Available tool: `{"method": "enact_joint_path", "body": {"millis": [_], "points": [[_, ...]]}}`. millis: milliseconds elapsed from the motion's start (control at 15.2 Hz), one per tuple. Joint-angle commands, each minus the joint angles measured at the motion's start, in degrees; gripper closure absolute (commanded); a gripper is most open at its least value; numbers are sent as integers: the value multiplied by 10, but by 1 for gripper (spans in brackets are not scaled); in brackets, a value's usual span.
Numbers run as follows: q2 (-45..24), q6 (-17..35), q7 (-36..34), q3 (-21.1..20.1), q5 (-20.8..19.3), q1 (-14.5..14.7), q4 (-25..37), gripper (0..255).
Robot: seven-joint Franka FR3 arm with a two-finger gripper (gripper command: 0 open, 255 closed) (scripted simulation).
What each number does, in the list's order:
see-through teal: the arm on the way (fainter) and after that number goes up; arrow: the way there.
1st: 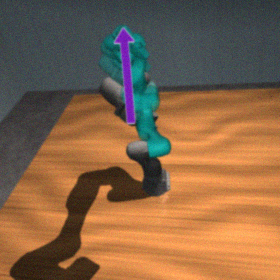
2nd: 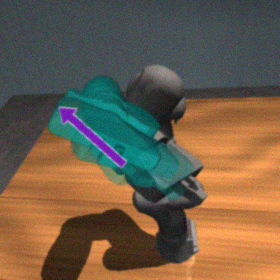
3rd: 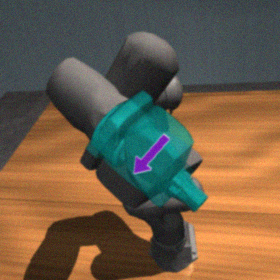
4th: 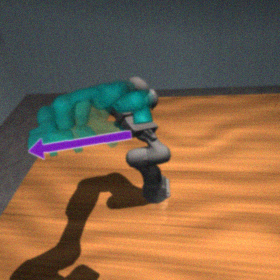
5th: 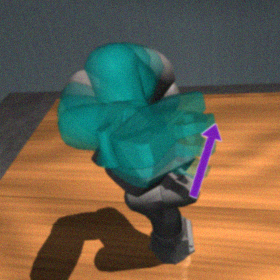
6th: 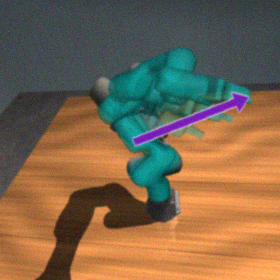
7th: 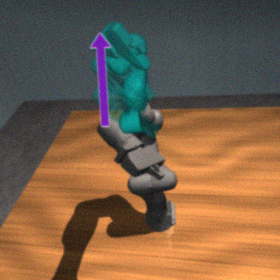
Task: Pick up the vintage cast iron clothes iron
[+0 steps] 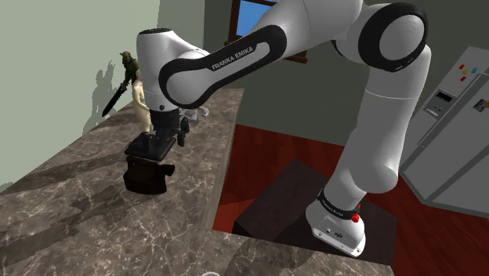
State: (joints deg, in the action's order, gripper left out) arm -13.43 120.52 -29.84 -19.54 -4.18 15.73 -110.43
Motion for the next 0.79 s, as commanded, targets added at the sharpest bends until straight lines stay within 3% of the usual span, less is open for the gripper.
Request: {"method": "enact_joint_path", "body": {"millis": [0,132,726], "points": [[-39,2,-17,-2,-17,14,34,0],[-66,1,-26,-2,-27,25,60,0],[-96,49,-34,4,-40,29,40,0]]}}
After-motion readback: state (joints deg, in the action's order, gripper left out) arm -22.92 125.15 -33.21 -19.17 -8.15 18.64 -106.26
